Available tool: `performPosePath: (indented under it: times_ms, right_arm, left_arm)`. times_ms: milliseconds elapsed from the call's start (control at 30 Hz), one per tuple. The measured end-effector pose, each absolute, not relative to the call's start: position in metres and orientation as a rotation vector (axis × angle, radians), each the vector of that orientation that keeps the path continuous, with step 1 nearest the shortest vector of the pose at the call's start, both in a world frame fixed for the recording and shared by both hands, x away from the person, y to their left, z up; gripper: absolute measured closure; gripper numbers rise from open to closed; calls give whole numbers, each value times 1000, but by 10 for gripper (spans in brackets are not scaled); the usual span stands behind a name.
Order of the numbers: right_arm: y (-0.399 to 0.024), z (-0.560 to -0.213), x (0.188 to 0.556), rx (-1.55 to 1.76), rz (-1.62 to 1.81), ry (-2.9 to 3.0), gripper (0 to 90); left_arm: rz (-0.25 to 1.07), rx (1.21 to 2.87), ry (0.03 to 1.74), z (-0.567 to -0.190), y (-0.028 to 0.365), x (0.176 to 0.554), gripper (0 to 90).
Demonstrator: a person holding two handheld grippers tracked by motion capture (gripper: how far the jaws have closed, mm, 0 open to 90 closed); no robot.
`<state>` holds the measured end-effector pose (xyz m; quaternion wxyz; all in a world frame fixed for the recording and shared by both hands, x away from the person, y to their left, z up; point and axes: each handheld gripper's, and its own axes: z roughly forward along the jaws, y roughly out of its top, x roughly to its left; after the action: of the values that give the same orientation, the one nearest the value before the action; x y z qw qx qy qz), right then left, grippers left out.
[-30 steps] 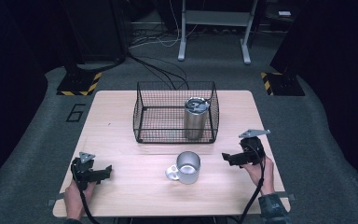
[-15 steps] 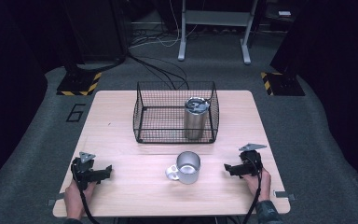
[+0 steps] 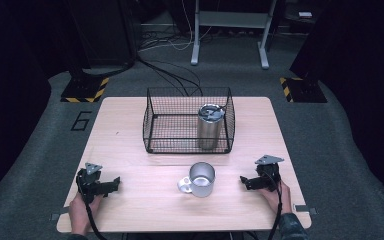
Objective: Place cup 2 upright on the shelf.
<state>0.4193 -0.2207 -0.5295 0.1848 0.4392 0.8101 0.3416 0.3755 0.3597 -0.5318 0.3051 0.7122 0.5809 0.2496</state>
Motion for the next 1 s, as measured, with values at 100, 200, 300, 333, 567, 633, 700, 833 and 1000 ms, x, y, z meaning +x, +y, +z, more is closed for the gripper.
performPosePath:
  times_ms: [100,200,300,333,567,633,700,833,1000]
  right_arm:
    - [-223,-529,418,1218,963,2295,0]
    - [-223,-530,416,1229,969,2294,0]
    - [-226,-530,420,1167,987,2336,0]
    - [-227,-529,422,1136,989,2358,0]
    - [-225,-529,427,1100,1004,2393,0]
    - [-226,-529,428,1083,1008,2407,0]
    - [-226,-529,430,1072,1007,2408,0]
    - [-226,-529,430,1087,1009,2400,0]
    - [-226,-529,431,1082,1007,2404,0]
  left_arm:
    - [652,1890,1538,-532,359,373,15]
    - [652,1900,1505,-532,358,372,15]
    - [648,1905,1481,-533,358,370,15]
    - [640,1906,1487,-533,358,368,15]
    - [636,1902,1492,-532,357,366,0]
    - [608,1916,1469,-530,355,366,1]
    - [577,1928,1449,-527,352,365,1]
    - [537,1955,1381,-515,341,361,6]
    - [506,1979,1285,-501,322,362,45]
